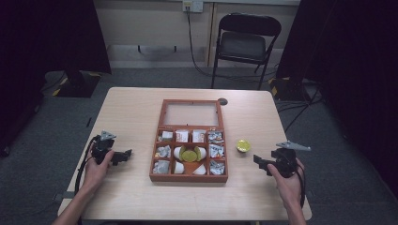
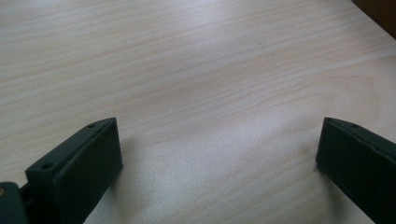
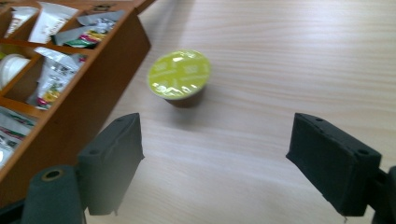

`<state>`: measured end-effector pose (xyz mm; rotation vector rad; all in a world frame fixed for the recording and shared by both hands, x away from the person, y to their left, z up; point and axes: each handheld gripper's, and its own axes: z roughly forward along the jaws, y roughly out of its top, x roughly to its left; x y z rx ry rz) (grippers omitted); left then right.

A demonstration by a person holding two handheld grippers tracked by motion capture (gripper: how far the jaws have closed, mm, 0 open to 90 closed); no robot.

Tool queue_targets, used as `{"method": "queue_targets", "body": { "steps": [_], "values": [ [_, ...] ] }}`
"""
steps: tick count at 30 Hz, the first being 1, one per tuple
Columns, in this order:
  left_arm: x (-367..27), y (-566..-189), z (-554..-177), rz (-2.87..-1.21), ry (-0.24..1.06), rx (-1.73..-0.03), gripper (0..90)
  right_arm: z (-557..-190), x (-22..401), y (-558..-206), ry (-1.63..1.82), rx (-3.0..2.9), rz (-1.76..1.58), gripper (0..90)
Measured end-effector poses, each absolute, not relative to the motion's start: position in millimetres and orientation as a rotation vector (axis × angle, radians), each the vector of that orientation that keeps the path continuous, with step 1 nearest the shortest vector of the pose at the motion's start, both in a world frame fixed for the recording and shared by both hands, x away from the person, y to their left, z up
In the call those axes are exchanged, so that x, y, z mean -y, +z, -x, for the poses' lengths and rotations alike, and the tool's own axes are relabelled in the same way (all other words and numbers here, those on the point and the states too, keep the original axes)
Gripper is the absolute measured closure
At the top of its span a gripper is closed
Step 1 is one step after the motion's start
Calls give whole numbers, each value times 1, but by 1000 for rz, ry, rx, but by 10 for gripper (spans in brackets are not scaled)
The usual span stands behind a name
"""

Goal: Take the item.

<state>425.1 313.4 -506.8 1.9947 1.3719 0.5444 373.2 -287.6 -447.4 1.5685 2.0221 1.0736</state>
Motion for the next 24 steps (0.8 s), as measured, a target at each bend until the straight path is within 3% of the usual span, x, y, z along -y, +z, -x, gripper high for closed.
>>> {"method": "queue_targets", "body": {
  "steps": [11, 24],
  "values": [
    [-313, -507, -425, -1995, 544, -1372, 0, -362, 316, -469, 980, -1994, -1657, 162],
    [-313, -507, -425, -1995, 544, -1372, 0, -369, 317, -489, 783, -2005, -1661, 143]
  ]
}}
